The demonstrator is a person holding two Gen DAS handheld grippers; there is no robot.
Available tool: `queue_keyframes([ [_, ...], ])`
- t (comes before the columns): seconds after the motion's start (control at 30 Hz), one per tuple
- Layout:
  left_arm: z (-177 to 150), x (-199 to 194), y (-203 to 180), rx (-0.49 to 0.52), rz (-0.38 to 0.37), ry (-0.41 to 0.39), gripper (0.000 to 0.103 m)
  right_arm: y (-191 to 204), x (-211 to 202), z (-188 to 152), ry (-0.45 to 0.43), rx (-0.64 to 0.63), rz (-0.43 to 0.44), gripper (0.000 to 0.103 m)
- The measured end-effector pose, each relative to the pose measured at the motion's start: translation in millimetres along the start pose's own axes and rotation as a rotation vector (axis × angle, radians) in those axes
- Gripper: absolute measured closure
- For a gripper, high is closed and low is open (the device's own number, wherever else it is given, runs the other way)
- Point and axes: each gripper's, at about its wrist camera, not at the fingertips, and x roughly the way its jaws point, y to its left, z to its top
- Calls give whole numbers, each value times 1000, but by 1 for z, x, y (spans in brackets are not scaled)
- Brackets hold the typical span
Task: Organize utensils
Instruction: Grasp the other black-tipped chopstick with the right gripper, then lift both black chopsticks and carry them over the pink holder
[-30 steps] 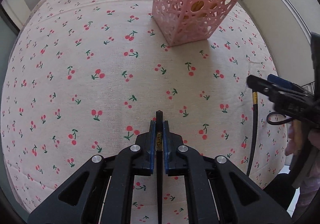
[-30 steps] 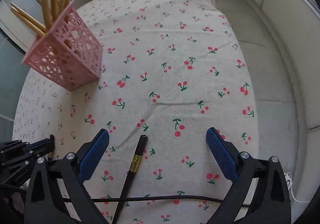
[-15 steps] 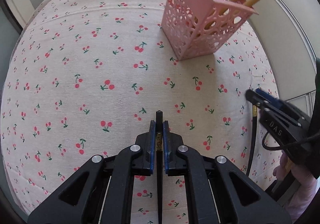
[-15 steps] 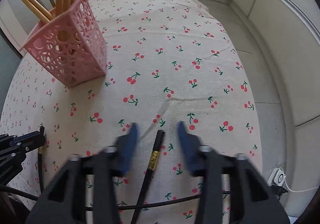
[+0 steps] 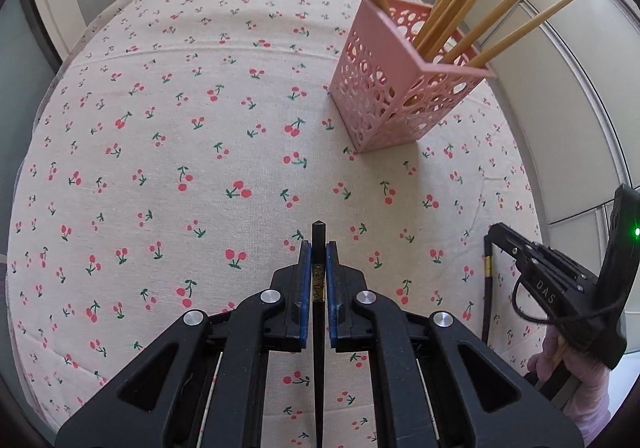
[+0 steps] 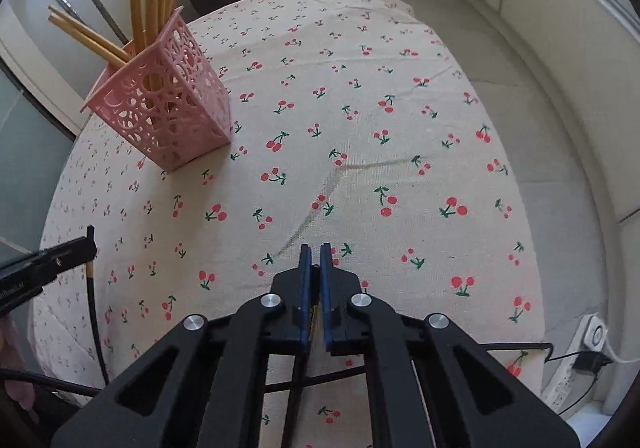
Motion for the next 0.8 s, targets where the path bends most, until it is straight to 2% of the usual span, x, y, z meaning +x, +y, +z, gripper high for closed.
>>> queue_keyframes([
  [0.23,3,-26,-2,15,-51,-68,97,10,-38,3,-120,-30,32,103],
  [0.27,4,-29,-2,18,-56,-70,97,12,-45,3,-122,-32,54,102],
  [0.33,3,-28,-2,14,-55,-70,97,11,-46,4,-70,-20,69,102],
  [0.37,4,-23,-5,13,-50,-67,97,7,-38,5,-22,9,57,94],
  [0.4,3,-21,-6,12,-45,-59,97,4,-30,5,8,28,44,69],
  [0.47,2,-15,-8,9,-42,-44,97,-4,-14,4,32,59,8,46],
  [0.53,3,-14,-9,14,-44,-42,97,-7,-4,1,60,79,26,46],
  [0.57,3,-15,-9,15,-46,-44,97,-6,2,-1,74,78,31,51],
  [0.63,4,-14,-7,11,-47,-44,97,1,7,-7,64,33,-12,62],
  [0.67,5,-13,-6,8,-47,-43,97,10,8,-9,55,-22,-76,73],
  [0.7,5,-13,-5,4,-45,-41,97,15,9,-10,51,-47,-97,87],
  [0.73,5,-12,-4,1,-44,-40,97,16,9,-10,51,-48,-93,94],
  [0.8,6,-13,-4,-2,-48,-44,97,12,9,-8,53,-8,-62,96],
])
